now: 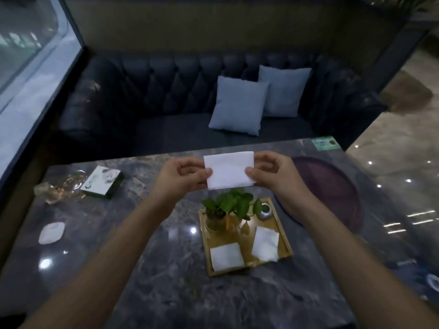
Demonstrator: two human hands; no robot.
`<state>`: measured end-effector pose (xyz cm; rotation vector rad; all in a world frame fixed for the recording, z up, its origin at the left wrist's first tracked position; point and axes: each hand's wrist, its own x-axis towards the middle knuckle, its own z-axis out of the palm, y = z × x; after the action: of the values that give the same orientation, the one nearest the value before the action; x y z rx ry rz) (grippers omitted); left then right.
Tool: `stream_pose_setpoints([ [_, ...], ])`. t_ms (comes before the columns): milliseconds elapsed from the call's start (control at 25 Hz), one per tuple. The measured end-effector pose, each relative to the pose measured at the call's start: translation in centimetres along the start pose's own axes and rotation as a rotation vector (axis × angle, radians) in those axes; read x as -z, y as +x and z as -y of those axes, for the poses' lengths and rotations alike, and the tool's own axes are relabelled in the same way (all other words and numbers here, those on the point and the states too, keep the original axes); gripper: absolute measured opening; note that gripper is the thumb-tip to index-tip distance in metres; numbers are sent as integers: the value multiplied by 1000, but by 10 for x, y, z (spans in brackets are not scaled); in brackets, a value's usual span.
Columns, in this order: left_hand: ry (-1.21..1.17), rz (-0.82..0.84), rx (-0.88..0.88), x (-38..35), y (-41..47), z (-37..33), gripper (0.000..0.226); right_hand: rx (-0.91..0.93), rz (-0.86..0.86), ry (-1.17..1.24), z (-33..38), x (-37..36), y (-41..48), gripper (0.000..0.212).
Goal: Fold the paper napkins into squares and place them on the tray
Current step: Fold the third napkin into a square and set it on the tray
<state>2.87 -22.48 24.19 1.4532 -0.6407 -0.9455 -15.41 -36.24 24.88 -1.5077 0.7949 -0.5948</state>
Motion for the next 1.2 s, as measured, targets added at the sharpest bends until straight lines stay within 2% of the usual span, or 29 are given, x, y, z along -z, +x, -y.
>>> stream_pose_setpoints([
  [360, 6, -133, 146, -19, -21, 72, 20, -162, 54, -37, -68, 8, -16, 28],
  [440, 10, -146, 168, -22, -27, 86, 15, -208, 67, -24, -82, 6, -21, 30],
  [560, -8, -156, 195, -22, -35, 104, 9, -243, 93, -26, -103, 5, -28, 26],
  [720, -21, -177, 229, -22, -43, 129, 12, -283, 91, -4, -124, 2, -36, 19],
  [960, 2, -226, 304, -22, -48, 167, 13, -334, 113, -69, -154, -2, -42, 13],
  [1200, 79, -263, 371, -26, -44, 209, 13, -425, 109, -182, -200, -6, -39, 19],
])
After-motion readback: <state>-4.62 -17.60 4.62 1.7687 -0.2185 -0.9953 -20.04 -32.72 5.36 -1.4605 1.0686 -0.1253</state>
